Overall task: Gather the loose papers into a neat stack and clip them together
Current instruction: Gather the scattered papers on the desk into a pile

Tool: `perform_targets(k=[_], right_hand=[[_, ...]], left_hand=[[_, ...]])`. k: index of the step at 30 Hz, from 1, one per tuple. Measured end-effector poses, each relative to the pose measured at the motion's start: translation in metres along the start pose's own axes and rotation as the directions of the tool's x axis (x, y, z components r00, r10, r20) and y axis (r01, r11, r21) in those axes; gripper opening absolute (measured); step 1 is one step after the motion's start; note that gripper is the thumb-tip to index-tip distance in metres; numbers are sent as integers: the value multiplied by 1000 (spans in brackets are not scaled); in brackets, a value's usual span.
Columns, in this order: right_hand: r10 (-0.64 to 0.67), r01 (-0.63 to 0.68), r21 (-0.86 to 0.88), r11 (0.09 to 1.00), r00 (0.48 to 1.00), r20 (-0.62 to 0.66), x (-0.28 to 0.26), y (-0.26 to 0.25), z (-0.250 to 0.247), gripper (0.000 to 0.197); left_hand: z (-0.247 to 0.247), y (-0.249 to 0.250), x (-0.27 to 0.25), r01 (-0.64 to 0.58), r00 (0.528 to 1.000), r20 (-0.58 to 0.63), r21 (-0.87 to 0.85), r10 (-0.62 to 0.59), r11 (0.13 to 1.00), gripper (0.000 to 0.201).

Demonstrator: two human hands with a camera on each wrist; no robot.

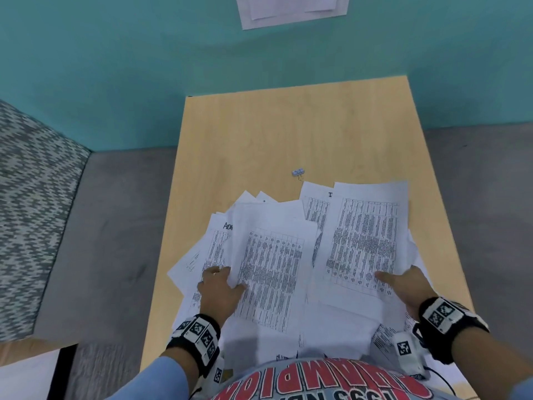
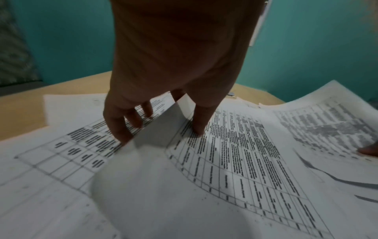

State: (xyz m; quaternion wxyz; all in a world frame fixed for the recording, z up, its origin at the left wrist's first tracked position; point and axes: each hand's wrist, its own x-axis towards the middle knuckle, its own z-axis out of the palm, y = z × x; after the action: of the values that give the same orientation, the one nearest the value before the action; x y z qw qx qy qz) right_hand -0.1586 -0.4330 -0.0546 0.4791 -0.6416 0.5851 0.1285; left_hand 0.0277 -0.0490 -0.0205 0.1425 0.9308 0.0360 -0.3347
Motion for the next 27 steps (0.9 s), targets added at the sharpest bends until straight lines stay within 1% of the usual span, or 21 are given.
perform_targets(k=[1,2,5,6,7,8,9,10,11,12,13,14,16,18,20,23,25,27], right_hand=[[13,-13,-20,1000,1000,4,0,3,0,59],[19,-19,-30,999,1000,4,0,8,2,54],[34,-35,-77,996,999,-13,1,17,8,51],[29,-30,-68,997,1000,-7,-2,17,9,43],[0,0,-73,997,1000,-2,-4,17,10,51],[-10,10,-52,999,1000,10,-3,17,11,74],[-34,35,-39,999,999,18,-5,16,10,90],[-47,47,-11,999,999,20,-9,14,10,96],[-70,70,-8,998,998,8,-10,13,9,96],[-56,56,0,998,998,20,-11,11,8,93],[-72,72,-21,997,997,9,-14,10,7,88],[-68,68,-36,997,998,5,-15,9,6,81],[-54,54,-56,997,999,1,-19,8,4,71],[-59,59,-80,995,998,5,-23,6,3,67],[-52,51,-86,995,999,-5,-22,7,3,64],[-48,46,-92,995,999,-10,-28,3,2,45],[-40,40,-90,995,999,-5,-29,2,1,44],[-38,39,-97,995,999,13,-29,2,1,45]], left_hand=[[1,4,-2,-37,999,-4,-21,37,999,62],[5,8,-4,-73,997,-3,-33,73,997,57],[17,23,-11,-160,986,22,-99,163,982,35],[21,29,-14,-188,981,33,-125,194,974,26],[25,32,-16,-221,973,33,-142,227,965,19],[28,34,-18,-256,965,21,-147,262,955,17],[31,36,-19,-287,956,10,-165,293,944,20],[32,38,-21,-304,951,-4,-198,309,932,24],[29,39,-24,-305,951,-26,-235,307,923,28],[25,38,-24,-299,954,-54,-247,295,922,31],[19,35,-22,-284,958,-93,-233,270,930,33],[13,29,-18,-263,961,-135,-181,241,948,34],[0,11,-6,-191,964,-189,-17,185,981,38],[-12,-7,7,-172,961,-197,130,195,976,44],[-15,-19,15,-167,967,-155,220,203,961,43],[-12,-24,14,-181,967,-124,275,222,944,34],[-11,-21,12,-188,967,-115,277,227,942,30],[-12,-19,12,-192,968,-108,262,226,946,32]])
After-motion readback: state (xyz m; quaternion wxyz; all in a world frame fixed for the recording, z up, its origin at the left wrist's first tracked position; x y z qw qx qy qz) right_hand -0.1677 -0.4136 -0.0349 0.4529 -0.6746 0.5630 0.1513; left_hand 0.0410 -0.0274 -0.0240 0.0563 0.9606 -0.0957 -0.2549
